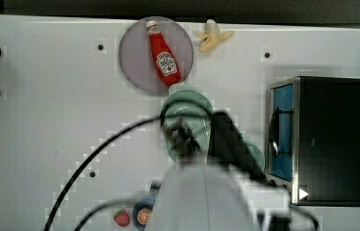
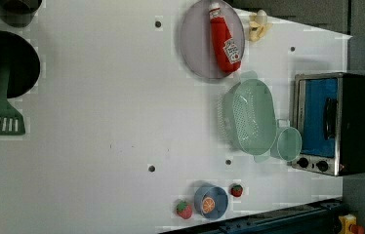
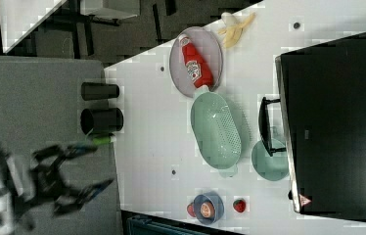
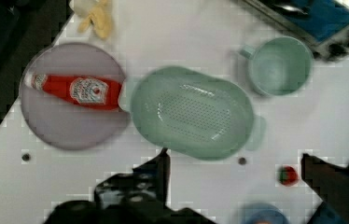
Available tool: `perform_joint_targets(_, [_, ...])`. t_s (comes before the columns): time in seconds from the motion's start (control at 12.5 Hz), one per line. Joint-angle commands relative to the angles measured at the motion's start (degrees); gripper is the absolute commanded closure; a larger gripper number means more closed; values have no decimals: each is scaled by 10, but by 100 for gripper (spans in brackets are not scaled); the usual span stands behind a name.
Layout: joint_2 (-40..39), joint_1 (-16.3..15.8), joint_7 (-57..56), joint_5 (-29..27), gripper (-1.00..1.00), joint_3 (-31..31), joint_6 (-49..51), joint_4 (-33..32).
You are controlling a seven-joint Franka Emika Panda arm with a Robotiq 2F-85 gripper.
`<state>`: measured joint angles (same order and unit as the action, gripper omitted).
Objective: Drag strainer left to right.
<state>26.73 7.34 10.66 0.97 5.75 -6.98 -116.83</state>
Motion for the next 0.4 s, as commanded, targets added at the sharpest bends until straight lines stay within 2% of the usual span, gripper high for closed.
perform_joint_targets(0.08, [-40,8,-59,-13,-100,-7,82,-1])
perform_joint_targets(0.4, [-39,8,-59,-18,-100,-12,118,3])
